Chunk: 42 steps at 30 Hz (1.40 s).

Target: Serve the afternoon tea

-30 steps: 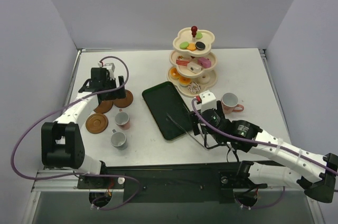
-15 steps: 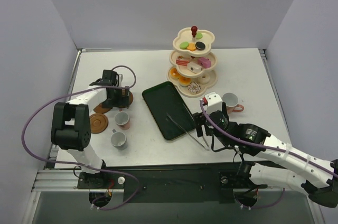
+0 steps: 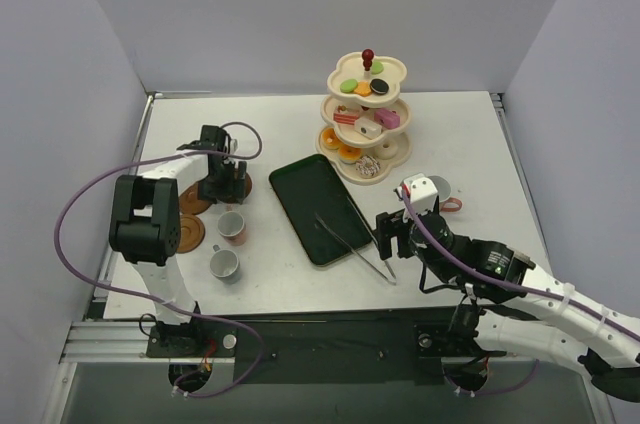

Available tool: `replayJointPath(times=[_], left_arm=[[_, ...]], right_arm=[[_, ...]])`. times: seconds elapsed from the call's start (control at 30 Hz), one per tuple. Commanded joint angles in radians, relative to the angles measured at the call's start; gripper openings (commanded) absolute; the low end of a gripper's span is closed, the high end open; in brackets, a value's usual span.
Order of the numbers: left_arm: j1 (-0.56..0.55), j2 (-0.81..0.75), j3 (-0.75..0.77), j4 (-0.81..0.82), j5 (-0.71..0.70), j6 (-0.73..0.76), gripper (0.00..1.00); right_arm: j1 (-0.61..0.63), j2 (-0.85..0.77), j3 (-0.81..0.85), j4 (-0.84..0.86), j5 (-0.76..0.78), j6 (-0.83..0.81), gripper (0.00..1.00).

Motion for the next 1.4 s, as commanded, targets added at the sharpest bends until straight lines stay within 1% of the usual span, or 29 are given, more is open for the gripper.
replayJointPath(times=[0.0, 0.07, 0.17, 0.2, 0.27, 0.57, 0.67, 0.77, 0.93, 0.97, 1.03, 1.17, 1.23, 1.3, 1.37], left_arm=[[-0.002, 0.087, 0.068, 0.076, -0.020, 0.023, 0.81], [-0.003, 0.115, 0.112, 0.081, -0.021, 0.030, 0.78], [-0.013, 0.156, 0.164, 0.085, -0.031, 0.039, 0.76], [-0.017, 0.180, 0.195, 0.088, -0.033, 0.042, 0.73], [-0.030, 0.222, 0.246, 0.084, -0.031, 0.056, 0.70], [-0.122, 0.412, 0.508, 0.027, -0.044, 0.112, 0.70], [-0.137, 0.422, 0.556, 0.018, -0.059, 0.112, 0.69], [-0.129, 0.382, 0.571, 0.024, -0.088, 0.087, 0.69], [-0.090, 0.262, 0.513, 0.120, -0.068, 0.003, 0.73], [-0.082, 0.251, 0.501, 0.130, -0.067, -0.023, 0.75], [-0.048, 0.241, 0.504, 0.140, -0.064, -0.072, 0.76], [-0.011, 0.282, 0.562, 0.114, -0.015, -0.112, 0.77], [-0.005, 0.320, 0.595, 0.101, 0.044, -0.115, 0.77], [-0.004, 0.369, 0.632, 0.085, 0.062, -0.114, 0.78], [-0.005, 0.412, 0.703, 0.056, 0.049, -0.125, 0.79]], right_arm=[[-0.003, -0.033, -0.010, 0.037, -0.013, 0.001, 0.71], [-0.003, -0.044, -0.019, 0.043, -0.018, 0.002, 0.71], [-0.003, -0.056, -0.033, 0.045, -0.019, 0.008, 0.71], [-0.003, -0.059, -0.036, 0.045, -0.022, 0.010, 0.71], [-0.003, -0.065, -0.045, 0.047, -0.029, 0.013, 0.71], [-0.002, -0.073, -0.061, 0.027, -0.030, 0.024, 0.71], [-0.002, -0.073, -0.061, 0.017, -0.032, 0.027, 0.71], [-0.002, -0.068, -0.057, 0.011, -0.033, 0.027, 0.71], [-0.002, -0.051, -0.059, 0.010, -0.035, 0.030, 0.71], [-0.002, -0.047, -0.059, 0.010, -0.036, 0.030, 0.71], [-0.002, -0.038, -0.057, 0.010, -0.041, 0.027, 0.71], [-0.003, -0.033, -0.057, 0.011, -0.049, 0.024, 0.70], [-0.002, -0.034, -0.061, 0.010, -0.047, 0.024, 0.70], [-0.002, -0.034, -0.061, 0.011, -0.045, 0.025, 0.70], [-0.002, -0.037, -0.062, 0.011, -0.045, 0.025, 0.70]])
